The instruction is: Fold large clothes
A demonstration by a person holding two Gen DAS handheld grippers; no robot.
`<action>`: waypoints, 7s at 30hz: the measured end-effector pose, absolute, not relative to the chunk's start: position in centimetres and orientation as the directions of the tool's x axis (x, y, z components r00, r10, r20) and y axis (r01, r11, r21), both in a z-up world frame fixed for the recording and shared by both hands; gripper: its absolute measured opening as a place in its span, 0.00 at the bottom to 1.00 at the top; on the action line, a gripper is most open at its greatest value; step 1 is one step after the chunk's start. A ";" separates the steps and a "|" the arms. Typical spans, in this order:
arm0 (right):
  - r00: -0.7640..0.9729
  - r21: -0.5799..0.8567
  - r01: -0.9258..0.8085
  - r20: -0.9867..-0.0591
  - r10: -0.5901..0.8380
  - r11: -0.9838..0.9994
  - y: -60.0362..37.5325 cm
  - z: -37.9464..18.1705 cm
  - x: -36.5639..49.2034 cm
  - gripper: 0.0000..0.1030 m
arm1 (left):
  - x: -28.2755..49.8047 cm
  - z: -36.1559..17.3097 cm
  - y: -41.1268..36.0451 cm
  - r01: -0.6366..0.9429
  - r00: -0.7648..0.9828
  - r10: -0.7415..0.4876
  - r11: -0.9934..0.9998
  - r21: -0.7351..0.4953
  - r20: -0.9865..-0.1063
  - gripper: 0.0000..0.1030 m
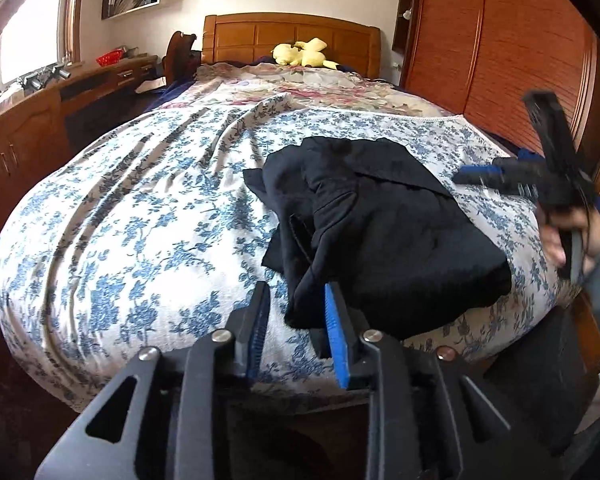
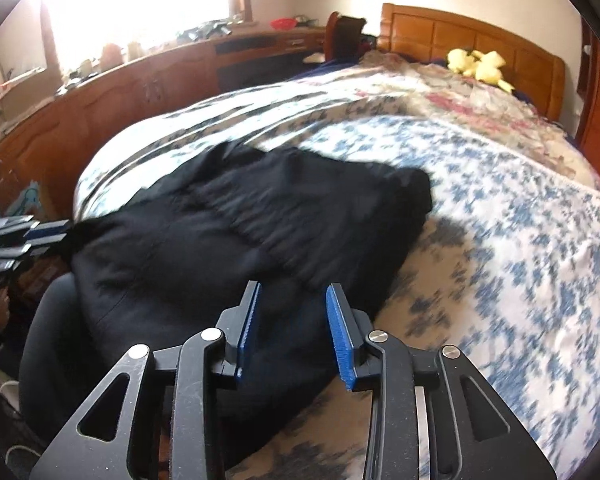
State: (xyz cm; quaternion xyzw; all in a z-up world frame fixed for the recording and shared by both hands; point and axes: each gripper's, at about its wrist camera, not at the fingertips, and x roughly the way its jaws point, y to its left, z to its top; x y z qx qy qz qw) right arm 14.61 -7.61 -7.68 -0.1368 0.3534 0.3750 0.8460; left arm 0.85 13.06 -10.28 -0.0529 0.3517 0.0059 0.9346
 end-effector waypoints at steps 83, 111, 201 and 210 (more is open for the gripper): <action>0.516 0.169 -0.450 -0.752 0.409 0.877 -17.6 -13.7 25.0 0.81 | 10.1 -15.6 11.2 0.043 0.677 -0.173 0.980 -0.197 -0.716 0.36; 0.572 0.112 -0.534 -0.682 0.456 0.838 -11.4 -8.8 22.5 0.22 | 5.0 -12.3 16.2 0.114 0.765 -0.220 0.971 -0.209 -0.605 0.05; 0.370 -0.100 -0.886 -0.739 0.563 0.452 44.7 -10.2 20.0 0.38 | -7.8 -7.9 48.3 -0.622 0.685 0.542 0.783 -0.004 -0.487 0.52; 0.411 -0.115 -0.885 -0.652 0.637 0.452 36.1 -3.8 15.9 0.73 | -5.3 -5.5 43.2 -0.556 0.739 0.471 0.830 -0.040 -0.481 0.52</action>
